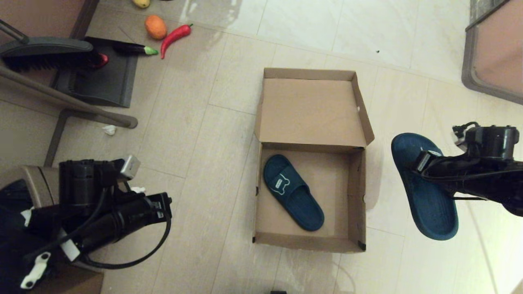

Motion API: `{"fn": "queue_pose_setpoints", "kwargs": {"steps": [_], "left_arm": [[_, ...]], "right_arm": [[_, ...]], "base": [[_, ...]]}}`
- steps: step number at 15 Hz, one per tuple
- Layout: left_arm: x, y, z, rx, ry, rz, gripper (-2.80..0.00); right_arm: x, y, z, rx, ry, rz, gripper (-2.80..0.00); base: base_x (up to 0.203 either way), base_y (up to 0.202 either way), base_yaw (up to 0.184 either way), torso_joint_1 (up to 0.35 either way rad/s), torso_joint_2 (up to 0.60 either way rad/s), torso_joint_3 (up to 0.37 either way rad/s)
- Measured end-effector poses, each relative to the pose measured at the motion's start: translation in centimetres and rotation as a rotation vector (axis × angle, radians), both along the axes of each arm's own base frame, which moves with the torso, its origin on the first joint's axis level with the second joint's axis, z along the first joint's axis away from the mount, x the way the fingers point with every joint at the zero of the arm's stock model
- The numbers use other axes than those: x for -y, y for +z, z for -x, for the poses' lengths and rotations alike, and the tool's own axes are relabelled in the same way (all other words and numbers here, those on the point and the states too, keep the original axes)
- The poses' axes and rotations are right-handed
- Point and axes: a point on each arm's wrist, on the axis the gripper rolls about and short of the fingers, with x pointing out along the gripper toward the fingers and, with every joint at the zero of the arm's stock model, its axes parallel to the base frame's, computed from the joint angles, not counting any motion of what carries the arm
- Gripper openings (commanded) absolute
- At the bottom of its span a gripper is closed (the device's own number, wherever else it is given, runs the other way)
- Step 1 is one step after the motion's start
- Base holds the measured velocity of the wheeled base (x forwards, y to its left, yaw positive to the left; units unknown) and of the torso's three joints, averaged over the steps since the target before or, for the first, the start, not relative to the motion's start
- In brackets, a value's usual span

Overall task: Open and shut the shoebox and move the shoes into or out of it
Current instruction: Put the shoes out of the shoe box

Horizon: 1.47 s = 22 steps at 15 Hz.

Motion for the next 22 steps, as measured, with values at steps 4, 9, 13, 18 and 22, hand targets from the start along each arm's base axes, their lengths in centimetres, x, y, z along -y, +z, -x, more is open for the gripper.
{"fn": "queue_pose_setpoints", "kwargs": {"steps": [4, 9, 13, 18, 22], "left_arm": [[0.0, 0.5, -0.1, 0.018, 0.003, 0.005, -2.8], [-0.1, 0.4, -0.3, 0.015, 0.008, 0.008, -2.8], [-0.1, 0.2, -0.6, 0.009, 0.01, 0.009, -2.8], [0.0, -0.2, -0.8, -0.01, 0.016, 0.016, -2.8], [0.0, -0.5, -0.9, -0.018, 0.017, 0.011, -2.8]], "right_arm": [[2.1, -3.9, -4.5, -0.026, -0.024, -0.002, 0.0], [2.5, -6.3, -5.9, -0.081, -0.021, -0.004, 0.0], [2.3, -6.5, -5.1, -0.118, -0.003, 0.028, 0.0], [-5.2, -2.0, -0.8, -0.128, 0.214, 0.15, 0.0], [-12.3, -1.3, 2.0, -0.109, 0.382, 0.496, 0.0]], "base": [[0.0, 0.0, 0.0, 0.0, 0.0, 0.0], [0.0, 0.0, 0.0, 0.0, 0.0, 0.0], [0.0, 0.0, 0.0, 0.0, 0.0, 0.0], [0.0, 0.0, 0.0, 0.0, 0.0, 0.0], [0.0, 0.0, 0.0, 0.0, 0.0, 0.0]]}}
